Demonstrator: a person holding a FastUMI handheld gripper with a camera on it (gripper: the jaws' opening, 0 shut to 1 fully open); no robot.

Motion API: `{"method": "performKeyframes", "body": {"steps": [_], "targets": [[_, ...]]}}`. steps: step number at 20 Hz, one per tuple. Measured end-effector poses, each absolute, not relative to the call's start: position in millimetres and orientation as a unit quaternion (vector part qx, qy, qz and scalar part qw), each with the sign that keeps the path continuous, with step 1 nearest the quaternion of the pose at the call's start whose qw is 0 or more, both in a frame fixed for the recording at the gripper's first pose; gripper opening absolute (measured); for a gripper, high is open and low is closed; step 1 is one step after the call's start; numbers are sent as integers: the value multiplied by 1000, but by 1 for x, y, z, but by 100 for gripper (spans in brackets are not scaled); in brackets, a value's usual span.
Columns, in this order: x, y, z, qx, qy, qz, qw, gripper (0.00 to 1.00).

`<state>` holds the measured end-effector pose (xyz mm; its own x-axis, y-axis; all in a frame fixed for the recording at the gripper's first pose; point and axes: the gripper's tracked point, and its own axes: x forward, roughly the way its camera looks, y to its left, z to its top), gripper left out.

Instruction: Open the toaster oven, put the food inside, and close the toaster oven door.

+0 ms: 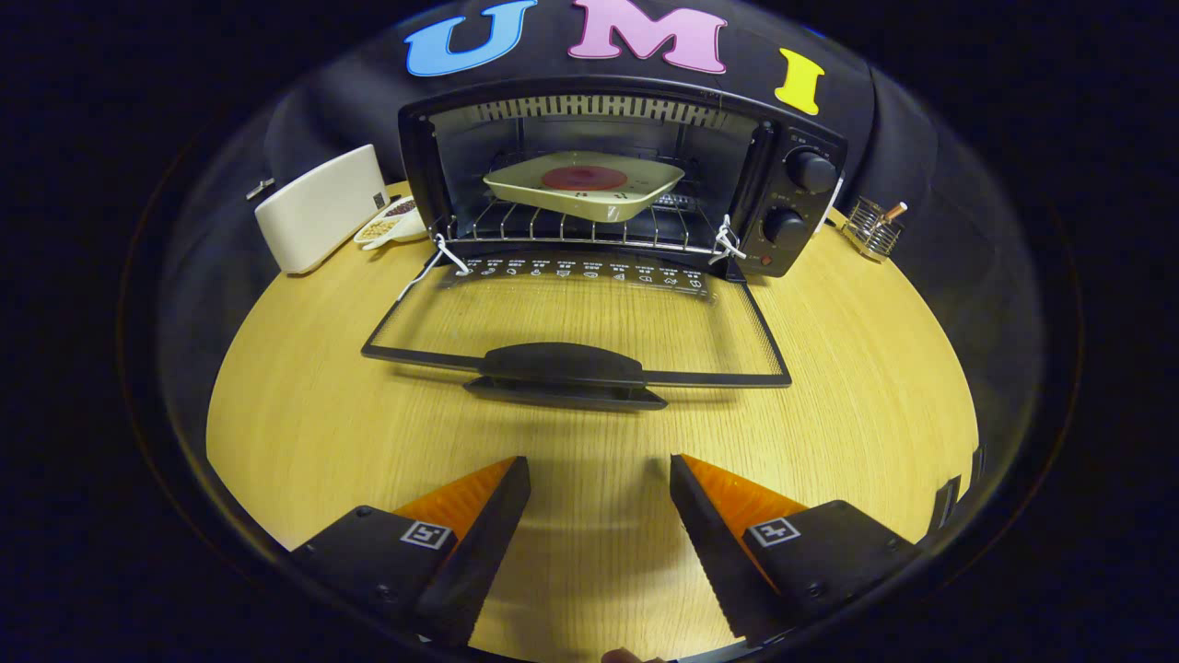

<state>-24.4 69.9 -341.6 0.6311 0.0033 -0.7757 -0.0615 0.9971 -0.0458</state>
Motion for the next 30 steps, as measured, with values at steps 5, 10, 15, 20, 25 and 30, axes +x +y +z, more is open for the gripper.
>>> {"method": "performKeyframes", "body": {"steps": [5, 10, 15, 20, 25, 30], "targets": [[0, 75, -344, -7, 432, 7, 902, 99], [3, 75, -342, -17, 426, 6, 905, 98], [2, 76, -331, -37, 410, 5, 911, 98], [-1, 78, -294, -63, 366, 15, 929, 100], [8, 83, -254, -88, 314, 43, 944, 100], [30, 93, -200, -59, 259, 45, 963, 99]]}}
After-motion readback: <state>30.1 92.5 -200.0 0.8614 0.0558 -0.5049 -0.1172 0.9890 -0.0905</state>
